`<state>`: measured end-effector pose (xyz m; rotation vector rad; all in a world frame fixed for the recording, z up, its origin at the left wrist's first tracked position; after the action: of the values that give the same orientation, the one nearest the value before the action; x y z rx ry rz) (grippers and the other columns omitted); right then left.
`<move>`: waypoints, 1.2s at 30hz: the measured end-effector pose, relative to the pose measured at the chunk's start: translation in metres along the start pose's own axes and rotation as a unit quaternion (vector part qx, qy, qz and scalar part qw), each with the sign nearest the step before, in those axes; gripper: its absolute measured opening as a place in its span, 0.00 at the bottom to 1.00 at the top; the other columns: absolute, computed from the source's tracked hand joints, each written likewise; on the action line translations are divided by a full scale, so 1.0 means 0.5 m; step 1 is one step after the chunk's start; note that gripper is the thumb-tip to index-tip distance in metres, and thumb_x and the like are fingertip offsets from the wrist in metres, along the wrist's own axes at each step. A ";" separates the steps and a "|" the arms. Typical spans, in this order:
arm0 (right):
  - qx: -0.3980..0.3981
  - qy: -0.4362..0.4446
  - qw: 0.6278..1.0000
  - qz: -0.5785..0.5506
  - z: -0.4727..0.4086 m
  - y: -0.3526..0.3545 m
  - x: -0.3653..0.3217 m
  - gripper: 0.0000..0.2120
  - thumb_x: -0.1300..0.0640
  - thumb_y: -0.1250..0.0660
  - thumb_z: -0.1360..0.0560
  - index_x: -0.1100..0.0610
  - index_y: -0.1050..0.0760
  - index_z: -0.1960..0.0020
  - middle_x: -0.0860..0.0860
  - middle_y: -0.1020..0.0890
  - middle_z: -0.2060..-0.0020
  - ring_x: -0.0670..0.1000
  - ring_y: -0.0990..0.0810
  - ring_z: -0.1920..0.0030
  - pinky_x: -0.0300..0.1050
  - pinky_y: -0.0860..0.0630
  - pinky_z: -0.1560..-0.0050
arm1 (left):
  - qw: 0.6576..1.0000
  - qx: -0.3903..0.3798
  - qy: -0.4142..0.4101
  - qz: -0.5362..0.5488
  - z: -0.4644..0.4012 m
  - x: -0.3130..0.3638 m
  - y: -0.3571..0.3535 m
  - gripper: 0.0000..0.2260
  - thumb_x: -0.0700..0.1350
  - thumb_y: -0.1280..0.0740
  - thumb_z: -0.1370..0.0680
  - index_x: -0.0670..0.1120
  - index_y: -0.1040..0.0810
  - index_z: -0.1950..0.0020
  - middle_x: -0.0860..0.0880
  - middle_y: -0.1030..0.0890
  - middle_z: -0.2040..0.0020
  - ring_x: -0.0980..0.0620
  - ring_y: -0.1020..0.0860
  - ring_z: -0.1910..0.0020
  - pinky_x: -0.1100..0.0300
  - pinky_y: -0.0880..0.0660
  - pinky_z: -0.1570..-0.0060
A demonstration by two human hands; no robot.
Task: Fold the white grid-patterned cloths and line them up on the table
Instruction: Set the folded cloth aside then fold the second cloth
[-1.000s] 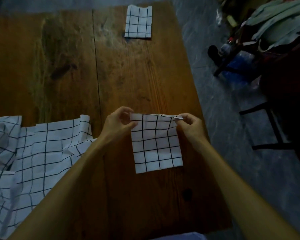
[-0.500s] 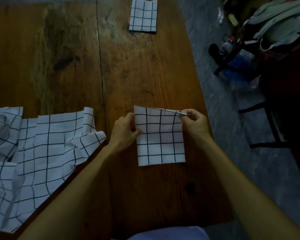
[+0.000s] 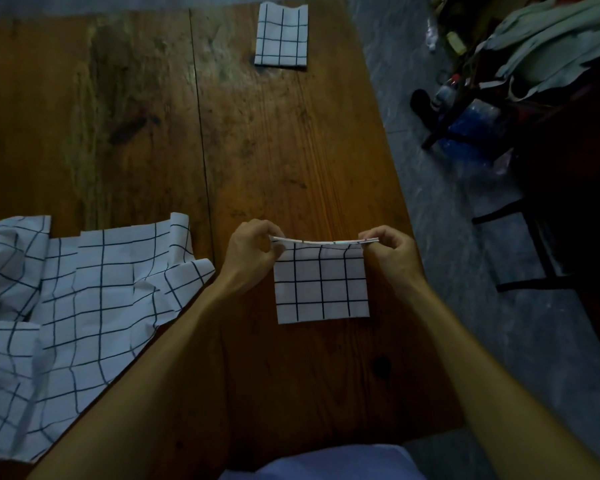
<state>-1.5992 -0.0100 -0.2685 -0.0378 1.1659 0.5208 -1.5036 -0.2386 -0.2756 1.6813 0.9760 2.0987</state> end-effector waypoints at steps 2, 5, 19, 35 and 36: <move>0.004 -0.004 1.000 0.000 0.024 0.005 0.013 0.08 0.66 0.35 0.25 0.55 0.24 0.60 0.47 0.20 0.55 0.43 0.23 0.51 0.37 0.27 0.53 | 1.000 -0.009 -0.016 -0.020 0.018 0.009 -0.001 0.06 0.40 0.28 0.28 0.49 0.23 0.55 0.54 0.24 0.54 0.53 0.27 0.51 0.62 0.33 0.54; 0.005 -0.008 1.000 0.001 0.062 0.006 0.042 0.09 0.67 0.34 0.26 0.55 0.24 0.60 0.45 0.21 0.53 0.44 0.23 0.48 0.34 0.27 0.53 | 0.997 -0.037 -0.016 -0.063 0.053 0.002 -0.018 0.09 0.36 0.29 0.29 0.48 0.21 0.54 0.50 0.23 0.50 0.51 0.28 0.47 0.60 0.32 0.51; 0.022 0.046 0.969 0.242 0.147 -0.021 0.090 0.14 0.69 0.39 0.24 0.52 0.23 0.48 0.49 0.25 0.41 0.46 0.29 0.38 0.39 0.32 0.41 | 0.994 -0.030 0.048 -0.091 0.182 -0.047 -0.049 0.13 0.43 0.38 0.21 0.48 0.25 0.37 0.49 0.22 0.41 0.52 0.28 0.41 0.53 0.29 0.41; -0.108 0.228 0.854 0.455 0.061 -0.239 0.040 0.18 0.57 0.36 0.23 0.56 0.28 0.34 0.55 0.26 0.37 0.54 0.30 0.37 0.49 0.33 0.38 | 0.959 -0.010 0.056 -0.277 0.140 -0.032 -0.076 0.17 0.50 0.37 0.23 0.49 0.27 0.34 0.42 0.27 0.38 0.46 0.31 0.41 0.54 0.32 0.46; -0.094 0.235 0.859 0.445 0.055 -0.237 0.033 0.17 0.57 0.36 0.23 0.56 0.27 0.34 0.55 0.25 0.39 0.54 0.29 0.38 0.49 0.33 0.39 | 0.961 -0.003 0.059 -0.271 0.140 -0.032 -0.076 0.17 0.50 0.36 0.23 0.48 0.27 0.35 0.42 0.27 0.38 0.45 0.30 0.41 0.54 0.31 0.46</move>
<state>-1.5222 -0.1005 -0.3001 0.2335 1.5845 1.5139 -1.4405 -0.1975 -0.3056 1.1185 1.2873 1.8327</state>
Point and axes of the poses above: each hand's wrist, its own z-axis away from the middle knuckle, its own y-axis out of the back of the hand, x = y × z, the point moved 10 cm from there along -z, towards the middle knuckle
